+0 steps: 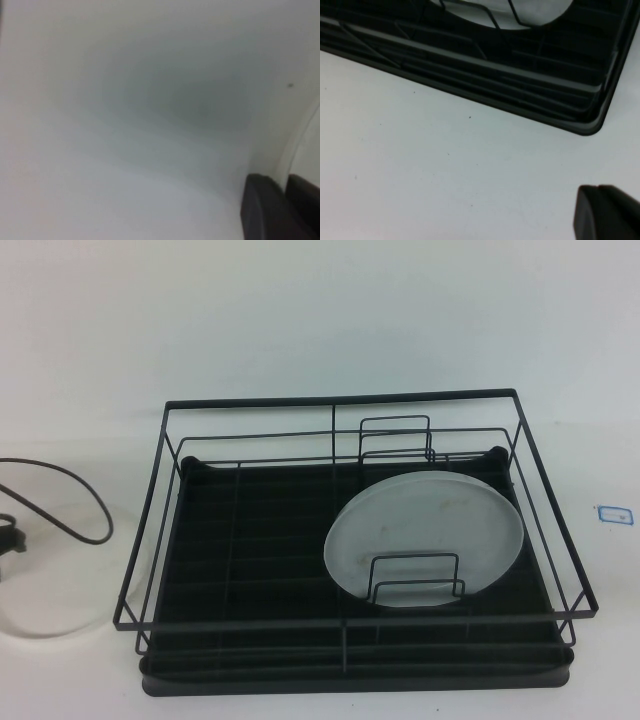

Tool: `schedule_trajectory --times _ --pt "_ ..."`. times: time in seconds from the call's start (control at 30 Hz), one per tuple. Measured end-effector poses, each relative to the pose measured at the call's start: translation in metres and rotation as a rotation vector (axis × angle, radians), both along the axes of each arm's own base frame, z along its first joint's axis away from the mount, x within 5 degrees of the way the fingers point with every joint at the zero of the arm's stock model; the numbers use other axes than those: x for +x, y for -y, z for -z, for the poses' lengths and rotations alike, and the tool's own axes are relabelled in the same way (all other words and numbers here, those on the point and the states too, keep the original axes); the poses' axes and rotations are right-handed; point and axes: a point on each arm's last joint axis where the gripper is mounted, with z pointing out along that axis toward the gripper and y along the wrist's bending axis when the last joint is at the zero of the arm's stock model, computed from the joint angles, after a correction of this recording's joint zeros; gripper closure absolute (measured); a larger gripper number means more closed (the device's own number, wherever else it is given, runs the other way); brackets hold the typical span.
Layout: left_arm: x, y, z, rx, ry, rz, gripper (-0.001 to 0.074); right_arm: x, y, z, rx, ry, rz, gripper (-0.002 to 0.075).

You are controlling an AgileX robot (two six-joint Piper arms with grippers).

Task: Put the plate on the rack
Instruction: Pick up the plate from the table

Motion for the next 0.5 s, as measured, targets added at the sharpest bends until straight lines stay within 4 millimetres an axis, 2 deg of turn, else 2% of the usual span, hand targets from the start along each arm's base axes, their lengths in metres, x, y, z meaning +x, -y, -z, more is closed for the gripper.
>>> schedule_trajectory --times 0.1,0.27,0.37,0.5 --pt "-0.004 -0.007 -0.026 0.023 0.037 0.018 0.0734 0.0 0.0 0.0 0.001 0.003 -0.008 0.0708" --pt "-0.017 -0.016 -0.082 0.067 0.191 0.006 0.0734 0.006 0.0 0.005 -0.036 0.019 -0.075 0.0708" --pt "-0.026 -0.013 -0.114 0.066 0.303 0.014 0.0734 0.012 -0.002 0.008 -0.017 0.013 -0.07 0.0708" --pt "-0.038 0.002 -0.159 0.038 0.486 0.059 0.0734 0.021 -0.007 0.01 0.052 0.021 -0.064 0.0708"
